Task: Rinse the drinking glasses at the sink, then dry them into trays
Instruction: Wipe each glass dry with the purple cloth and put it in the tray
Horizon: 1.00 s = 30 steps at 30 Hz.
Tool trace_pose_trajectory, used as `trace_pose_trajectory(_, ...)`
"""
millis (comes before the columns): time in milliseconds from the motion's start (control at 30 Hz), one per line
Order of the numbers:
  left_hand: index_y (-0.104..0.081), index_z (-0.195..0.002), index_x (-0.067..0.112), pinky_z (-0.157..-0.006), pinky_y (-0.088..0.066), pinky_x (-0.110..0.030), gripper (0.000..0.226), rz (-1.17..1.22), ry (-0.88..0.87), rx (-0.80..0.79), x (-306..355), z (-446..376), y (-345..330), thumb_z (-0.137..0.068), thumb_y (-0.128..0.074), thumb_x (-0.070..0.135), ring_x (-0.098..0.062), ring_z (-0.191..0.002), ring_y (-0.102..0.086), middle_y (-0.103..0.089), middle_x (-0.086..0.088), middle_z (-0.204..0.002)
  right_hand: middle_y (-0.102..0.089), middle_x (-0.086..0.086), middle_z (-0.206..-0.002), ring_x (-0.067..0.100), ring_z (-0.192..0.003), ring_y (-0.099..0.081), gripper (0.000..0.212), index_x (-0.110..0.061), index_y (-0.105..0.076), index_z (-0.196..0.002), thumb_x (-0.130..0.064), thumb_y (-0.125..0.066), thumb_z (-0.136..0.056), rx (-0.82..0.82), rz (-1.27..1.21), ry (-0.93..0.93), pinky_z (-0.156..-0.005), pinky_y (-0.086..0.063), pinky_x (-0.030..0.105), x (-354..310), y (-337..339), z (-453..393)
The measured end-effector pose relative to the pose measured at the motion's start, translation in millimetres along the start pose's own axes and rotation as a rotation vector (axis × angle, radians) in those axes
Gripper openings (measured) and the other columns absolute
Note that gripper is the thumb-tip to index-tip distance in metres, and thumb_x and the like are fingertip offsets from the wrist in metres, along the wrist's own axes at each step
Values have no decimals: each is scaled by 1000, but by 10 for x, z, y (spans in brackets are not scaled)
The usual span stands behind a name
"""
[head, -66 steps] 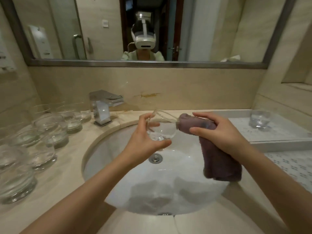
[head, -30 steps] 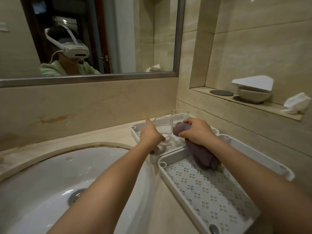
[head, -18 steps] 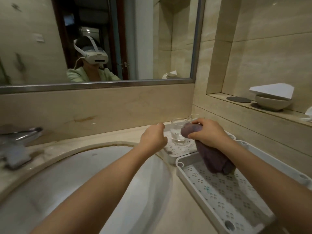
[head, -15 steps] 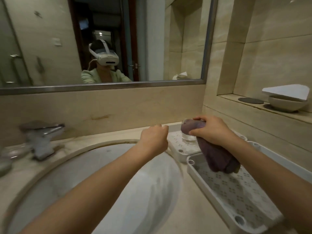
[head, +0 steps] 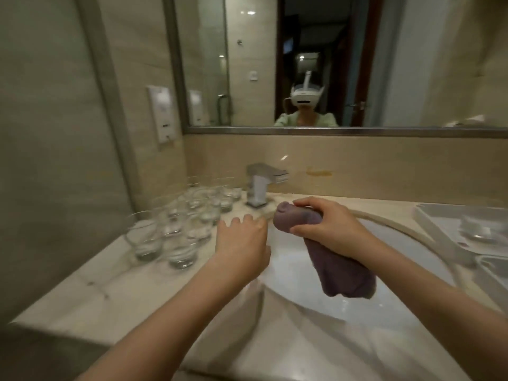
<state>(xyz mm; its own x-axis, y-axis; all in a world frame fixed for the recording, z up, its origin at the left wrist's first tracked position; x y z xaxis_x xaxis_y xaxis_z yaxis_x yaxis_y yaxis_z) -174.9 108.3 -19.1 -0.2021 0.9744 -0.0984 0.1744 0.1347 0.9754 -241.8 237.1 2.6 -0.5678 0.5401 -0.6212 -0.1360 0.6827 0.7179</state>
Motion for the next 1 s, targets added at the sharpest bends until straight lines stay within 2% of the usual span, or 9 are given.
trace_pose_trajectory(67, -40, -134, 19, -101, -30, -45, 43, -17, 77, 21, -341, 133, 49, -96, -46, 39, -30, -124, -45, -48, -7, -132, -60, -14, -119, 4, -109, -53, 53, -29, -60, -126, -25, -77, -76, -16, -37, 64, -88, -36, 17, -257, -245, -56)
trace_pose_trajectory(200, -38, -135, 18, -104, -28, -47, 49, -44, 210, 53, -967, 305, 86, -94, -48, 42, -31, -127, -40, -45, -9, -136, -62, -13, -108, 3, -98, -55, 52, -30, -62, -124, -22, -78, -75, -39, -101, 147, -73, -36, 3, -676, -625, -201)
trace_pose_trajectory(333, -32, -141, 17, -104, -29, -47, 72, -56, 266, 22, -1371, 283, 24, -87, -52, 61, -32, -130, -37, -42, -10, -139, -65, -6, -115, 11, -105, -58, 52, -28, -62, -124, -23, -78, -75, -43, -131, 177, -88, -41, 20, -957, -891, -400)
trace_pose_trajectory(467, -18, -149, 11, -113, -20, -55, 102, -67, 292, -38, -1611, 143, -132, -77, -54, 74, -36, -137, -29, -36, -14, -147, -67, -2, -115, 16, -109, -59, 51, -28, -62, -124, -22, -77, -76, -3, -159, 187, -94, -45, 29, -1062, -1076, -542)
trace_pose_trajectory(600, -16, -151, 8, -114, -8, -58, 102, -64, 235, -81, -1676, 9, -285, -80, -53, 71, -35, -143, -20, -35, -14, -150, -65, -4, -120, 14, -111, -58, 53, -27, -61, -126, -22, -78, -76, -29, -206, 188, -97, -44, 28, -1024, -1232, -587)
trace_pose_trajectory(733, -40, -136, 7, -112, -21, -44, 84, 12, 212, -2, -1706, -22, -308, -80, -58, 66, -32, -129, -37, -49, -15, -136, -62, -12, -116, 5, -108, -55, 52, -29, -61, -126, -18, -77, -78, -45, -256, 209, -84, -37, 5, -944, -1265, -554)
trace_pose_trajectory(800, -38, -138, 8, -106, -26, -39, 87, 60, 213, 32, -1711, -1, -285, -78, -61, 66, -32, -125, -39, -49, -15, -133, -60, -16, -113, 0, -103, -55, 51, -29, -62, -126, -16, -76, -79, -30, -300, 213, -76, -34, -4, -902, -1195, -535)
trace_pose_trajectory(900, -22, -150, 13, -108, -28, -39, 99, 142, 194, 102, -1634, 18, -187, -77, -65, 63, -31, -128, -35, -41, -11, -140, -60, -21, -113, -13, -97, -56, 52, -35, -59, -127, -18, -75, -81, -21, -375, 241, -78, -38, -4, -845, -1042, -506)
trace_pose_trajectory(1000, -20, -152, 19, -107, -36, -41, 103, 499, 190, 221, -1511, -9, 9, -72, -75, 54, -27, -127, -40, -38, -9, -138, -60, -21, -116, -17, -102, -54, 54, -42, -55, -127, -20, -74, -82, 39, -403, 286, -83, -41, 2, -777, -825, -453)
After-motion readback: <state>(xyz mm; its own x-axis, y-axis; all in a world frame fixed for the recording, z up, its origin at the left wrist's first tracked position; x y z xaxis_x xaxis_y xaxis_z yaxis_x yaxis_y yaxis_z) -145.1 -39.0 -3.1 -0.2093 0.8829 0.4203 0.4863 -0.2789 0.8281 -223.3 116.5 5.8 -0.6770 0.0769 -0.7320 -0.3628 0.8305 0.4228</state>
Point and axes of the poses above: each hand's wrist, its own z-axis away from the middle knuckle, its own y-axis out of the back of the hand, x = y × z, the point moved 7 cm from there along -z, towards the middle knuckle
